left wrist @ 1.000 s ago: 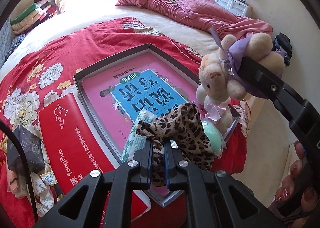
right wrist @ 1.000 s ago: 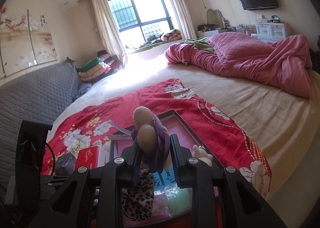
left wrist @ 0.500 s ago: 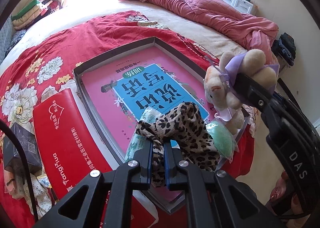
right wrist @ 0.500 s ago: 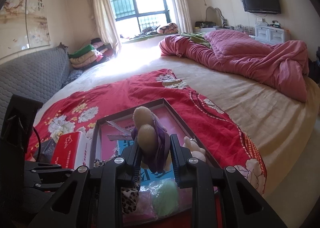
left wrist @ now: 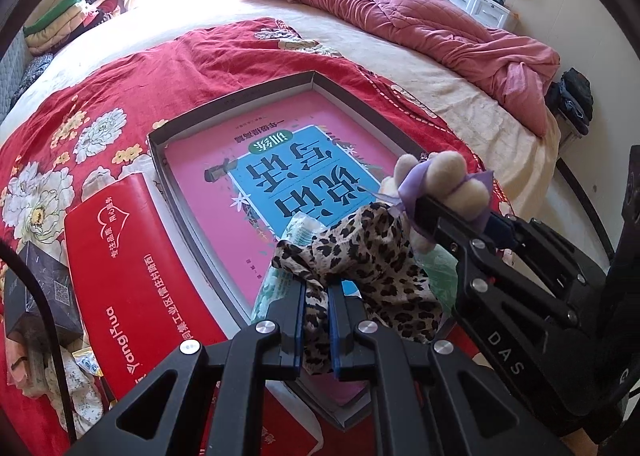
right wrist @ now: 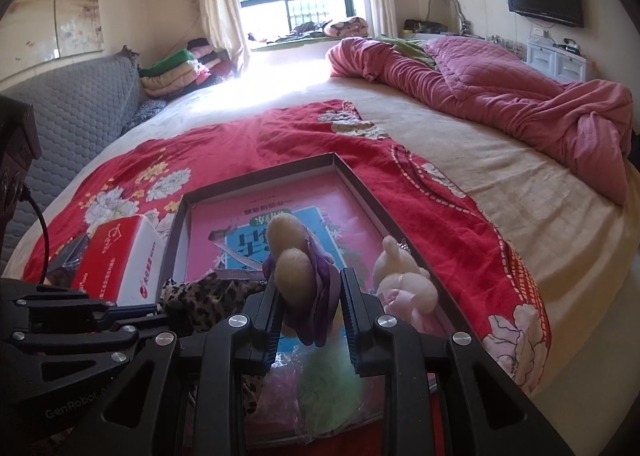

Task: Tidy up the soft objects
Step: 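Carry the leopard cloth with the left tool while the right tool carries the plush to the tray, then open the right tool to drop the plush while the left tool releases the leopard cloth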

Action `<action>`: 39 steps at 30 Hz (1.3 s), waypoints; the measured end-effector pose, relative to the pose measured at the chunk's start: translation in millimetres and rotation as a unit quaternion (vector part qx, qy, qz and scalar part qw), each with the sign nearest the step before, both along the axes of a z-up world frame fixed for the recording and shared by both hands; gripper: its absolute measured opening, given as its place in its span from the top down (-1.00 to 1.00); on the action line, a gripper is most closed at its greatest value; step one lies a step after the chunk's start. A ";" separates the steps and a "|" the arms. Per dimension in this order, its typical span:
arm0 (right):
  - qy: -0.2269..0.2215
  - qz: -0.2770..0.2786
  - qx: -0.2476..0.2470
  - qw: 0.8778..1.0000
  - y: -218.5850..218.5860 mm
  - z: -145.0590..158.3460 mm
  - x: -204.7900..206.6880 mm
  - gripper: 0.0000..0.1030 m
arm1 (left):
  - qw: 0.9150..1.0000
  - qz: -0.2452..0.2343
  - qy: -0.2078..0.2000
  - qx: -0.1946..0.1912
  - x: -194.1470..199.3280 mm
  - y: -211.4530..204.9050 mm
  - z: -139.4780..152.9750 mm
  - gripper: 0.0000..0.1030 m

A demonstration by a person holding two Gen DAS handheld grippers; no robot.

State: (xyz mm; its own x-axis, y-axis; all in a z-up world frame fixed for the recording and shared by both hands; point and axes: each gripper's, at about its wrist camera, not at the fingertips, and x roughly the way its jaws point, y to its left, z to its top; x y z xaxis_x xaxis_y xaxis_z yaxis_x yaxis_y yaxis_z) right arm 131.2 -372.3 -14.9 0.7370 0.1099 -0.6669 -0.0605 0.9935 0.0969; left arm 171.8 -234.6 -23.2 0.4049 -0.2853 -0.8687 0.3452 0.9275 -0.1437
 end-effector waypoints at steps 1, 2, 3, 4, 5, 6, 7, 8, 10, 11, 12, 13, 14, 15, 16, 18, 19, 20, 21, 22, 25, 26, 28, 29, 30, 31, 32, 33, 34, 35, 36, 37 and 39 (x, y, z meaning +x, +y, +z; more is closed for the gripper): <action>0.004 0.001 0.003 1.000 -0.2 -2.1 0.8 0.46 | 1.000 0.001 0.001 -0.001 0.6 0.7 0.0 0.80; 0.008 0.003 0.009 1.000 -1.1 -3.9 1.6 0.44 | 1.000 0.002 0.002 -0.001 1.2 1.2 -0.1 0.80; 0.009 0.003 0.014 1.000 -1.6 -4.3 1.3 0.43 | 1.000 0.002 0.002 -0.001 1.6 1.4 -0.1 0.80; 0.008 0.003 0.020 1.000 -2.3 -4.2 1.2 0.42 | 1.000 0.003 0.002 -0.001 1.8 1.3 -0.1 0.80; 0.008 0.006 0.025 1.000 -2.7 -4.3 0.8 0.42 | 1.000 0.004 0.003 -0.001 2.9 1.8 -0.3 0.80; 0.008 0.007 0.029 1.000 -2.3 -3.8 0.2 0.41 | 1.000 0.005 0.004 -0.002 3.4 2.3 -0.7 0.80; 0.010 0.010 0.033 0.999 -1.9 -4.1 0.2 0.41 | 1.000 0.007 0.004 -0.002 4.2 3.1 -0.9 0.80; 0.011 0.013 0.036 0.999 -1.0 -4.0 0.0 0.39 | 1.000 0.009 0.005 -0.003 4.9 3.9 -1.0 0.80; 0.011 0.018 0.040 0.999 0.5 -3.8 -1.2 0.36 | 1.000 0.010 0.007 -0.006 5.5 5.3 -1.1 0.80; 0.012 0.020 0.041 0.999 1.1 -3.8 -1.3 0.35 | 1.000 0.011 0.008 -0.006 5.5 6.0 -1.3 0.80; 0.014 0.023 0.043 0.999 2.0 -3.9 -1.4 0.35 | 1.000 0.012 0.008 -0.008 5.5 6.8 -1.3 0.80; 0.014 0.025 0.044 0.999 2.6 -3.7 -1.6 0.34 | 1.000 0.013 0.009 -0.009 5.5 7.3 -1.4 0.80; 0.014 0.026 0.046 0.999 2.6 -3.7 -1.8 0.33 | 1.000 0.014 0.010 -0.009 5.8 7.9 -1.9 0.80; 0.014 0.028 0.049 0.998 3.0 -3.6 -2.0 0.32 | 1.000 0.015 0.011 -0.010 6.0 8.4 -2.1 0.79; 0.015 0.029 0.051 0.998 3.0 -3.7 -2.6 0.32 | 1.000 0.016 0.012 -0.011 6.3 9.0 -2.1 0.79; 0.016 0.034 0.058 0.998 3.9 -3.4 -3.1 0.25 | 1.000 0.017 0.013 -0.014 6.4 9.6 -1.9 0.79; 0.016 0.036 0.061 0.997 4.1 -3.2 -3.3 0.23 | 1.000 0.018 0.013 -0.013 6.4 9.6 -1.9 0.79; 0.016 0.038 0.064 0.997 4.5 -3.0 -3.7 0.20 | 1.000 0.018 0.013 -0.014 6.3 9.5 -1.7 0.79; 0.016 0.040 0.069 0.997 4.7 -2.7 -3.9 0.18 | 1.000 0.018 0.014 -0.015 5.9 9.6 -1.6 0.80; 0.016 0.042 0.072 0.996 5.1 -2.3 -4.7 0.16 | 1.000 0.018 0.014 -0.015 5.7 9.5 -1.4 0.80; 0.015 0.046 0.082 0.995 4.4 -1.1 -5.4 0.15 | 1.000 0.017 0.015 -0.016 4.6 9.9 -0.4 0.79; 0.015 0.045 0.084 0.995 3.8 -0.7 -5.9 0.14 | 1.000 0.017 0.015 -0.016 4.6 9.9 -0.4 0.79; 0.014 0.045 0.088 0.995 3.7 -0.3 -6.1 0.12 | 1.000 0.017 0.015 -0.015 4.7 9.9 0.1 0.78; 0.013 0.044 0.088 0.995 3.4 -0.1 -6.1 0.09 | 1.000 0.017 0.015 -0.016 4.7 9.9 0.1 0.78; 0.013 0.042 0.088 0.995 3.1 0.4 -6.4 0.04 | 1.000 0.017 0.016 -0.016 4.8 9.9 -0.1 0.78; 0.011 0.041 0.088 0.995 2.3 1.2 -7.0 0.03 | 1.000 0.017 0.017 -0.016 4.7 10.1 0.2 0.77; 0.008 0.040 0.090 0.995 1.2 2.4 -7.9 0.03 | 1.000 0.017 0.017 -0.017 4.4 10.1 0.5 0.77; 0.004 0.040 0.094 0.995 0.0 3.6 -8.8 0.02 | 1.000 0.017 0.018 -0.018 4.2 10.1 0.6 0.75; 0.001 0.037 0.096 0.995 -1.3 4.8 -9.7 0.01 | 1.000 0.016 0.018 -0.018 4.0 10.6 0.8 0.73; -0.001 0.035 0.098 0.995 -2.7 5.9 -10.7 0.00 | 1.000 0.016 0.018 -0.018 3.7 10.7 1.0 0.72; -0.005 0.032 0.100 0.994 -4.7 7.0 -11.8 -0.03 | 1.000 0.016 0.017 -0.018 3.7 10.8 1.5 0.70; -0.008 0.029 0.103 0.994 -6.5 8.0 -12.7 -0.05 | 1.000 0.016 0.016 -0.017 3.3 10.7 2.1 0.65; -0.013 0.023 0.110 0.994 -10.3 9.9 -13.7 -0.10 | 1.000 0.013 0.014 -0.019 2.3 10.4 3.3 0.58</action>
State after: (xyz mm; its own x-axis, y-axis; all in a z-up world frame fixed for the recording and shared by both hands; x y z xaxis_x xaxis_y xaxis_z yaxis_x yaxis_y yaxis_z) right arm 117.5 -382.6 -5.0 0.7442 0.2839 -0.6046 -0.1097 0.9449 0.3086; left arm 174.1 -224.3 -19.9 0.3876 -0.3075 -0.8690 0.3168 0.9297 -0.1876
